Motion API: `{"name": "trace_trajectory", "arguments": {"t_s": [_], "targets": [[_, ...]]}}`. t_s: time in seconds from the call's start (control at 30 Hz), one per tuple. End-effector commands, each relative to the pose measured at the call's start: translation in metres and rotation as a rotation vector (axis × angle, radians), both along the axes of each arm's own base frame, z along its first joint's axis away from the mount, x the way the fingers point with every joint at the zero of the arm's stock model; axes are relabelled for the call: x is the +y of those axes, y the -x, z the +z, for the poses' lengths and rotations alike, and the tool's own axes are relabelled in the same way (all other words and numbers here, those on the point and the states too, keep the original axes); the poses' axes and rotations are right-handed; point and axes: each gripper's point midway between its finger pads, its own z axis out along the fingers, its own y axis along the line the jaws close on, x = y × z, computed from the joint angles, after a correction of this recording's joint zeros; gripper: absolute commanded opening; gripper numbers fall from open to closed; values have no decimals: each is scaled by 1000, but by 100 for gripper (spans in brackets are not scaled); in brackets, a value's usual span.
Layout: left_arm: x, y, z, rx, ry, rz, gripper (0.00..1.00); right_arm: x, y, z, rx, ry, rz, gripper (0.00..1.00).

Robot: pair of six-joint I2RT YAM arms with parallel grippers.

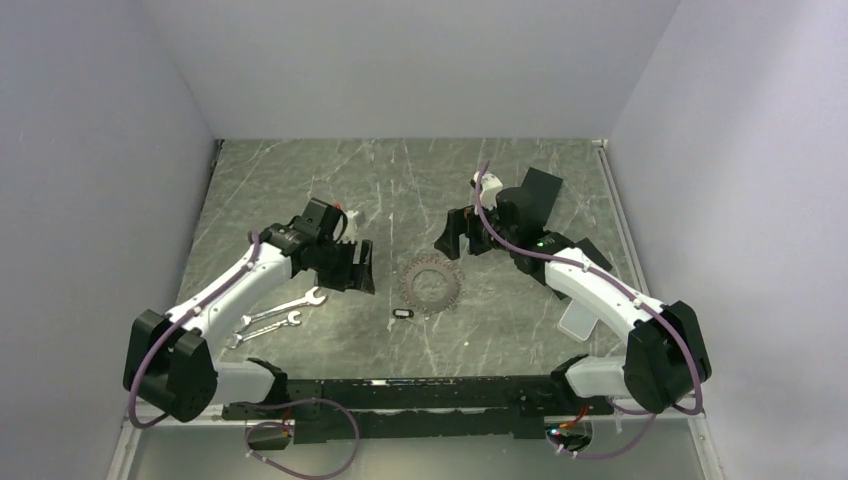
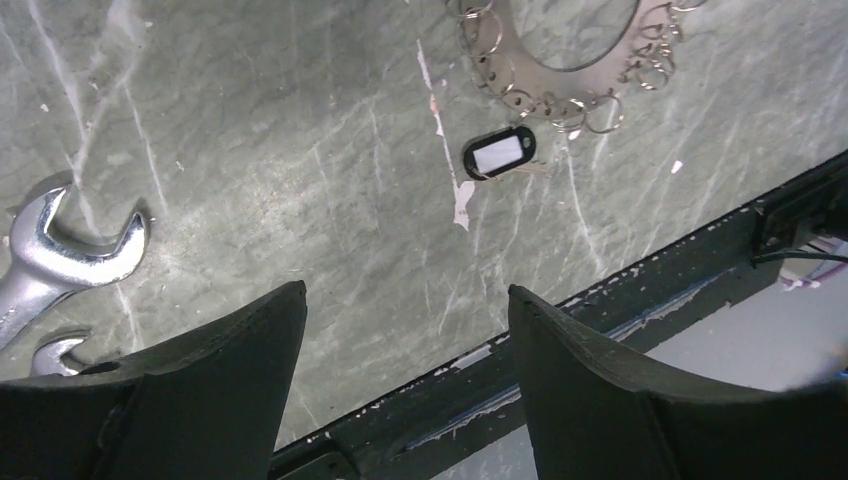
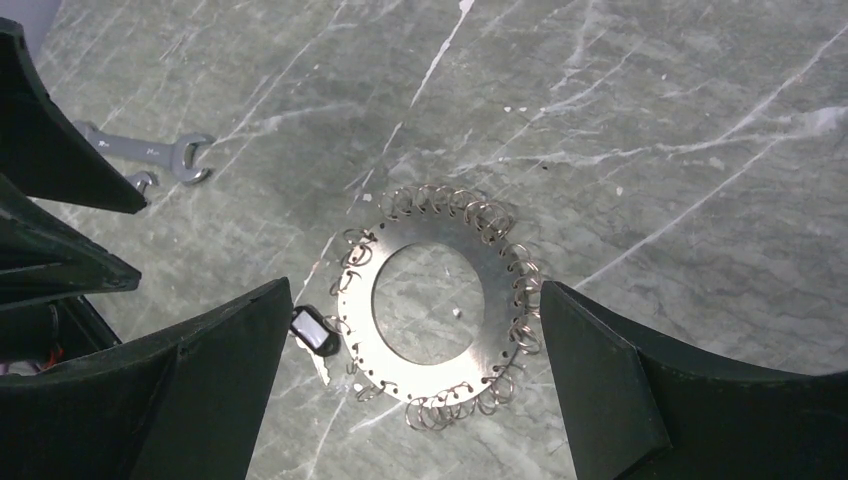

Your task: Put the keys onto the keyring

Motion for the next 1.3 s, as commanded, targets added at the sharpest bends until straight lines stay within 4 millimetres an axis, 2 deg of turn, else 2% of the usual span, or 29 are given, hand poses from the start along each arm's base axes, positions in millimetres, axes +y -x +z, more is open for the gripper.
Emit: {"name": "trace_trajectory", "arguments": {"t_s": [0.0, 0.23, 0.4, 0.53, 0.63, 0.77, 0.9, 1.0, 1.1, 1.27], "targets": [[1, -20, 13, -72, -55, 20, 79, 5, -8, 24, -79, -12, 4, 100], [35, -32, 37, -249, -186, 90, 84, 19, 2, 19, -113, 75, 37, 100], [45, -35, 56, -344, -168, 170, 84, 39, 16, 19, -137, 123, 117, 99], [44, -30, 59, -324, -148, 188, 82, 56, 32, 15, -135, 151, 188, 93], [53, -29, 60, -323, -182, 228, 80, 75, 48, 8, -119, 169, 233, 89], [80, -30, 72, -377, -267, 346, 75, 97, 72, -11, -85, 194, 296, 80], [117, -23, 90, -454, -349, 518, 75, 118, 96, -32, -26, 193, 351, 63], [135, -16, 104, -504, -363, 613, 77, 129, 104, -47, 17, 204, 353, 56], [145, -11, 115, -547, -353, 659, 78, 139, 112, -62, 66, 230, 362, 48], [149, -7, 120, -575, -337, 679, 79, 150, 125, -87, 111, 287, 395, 38]]}}
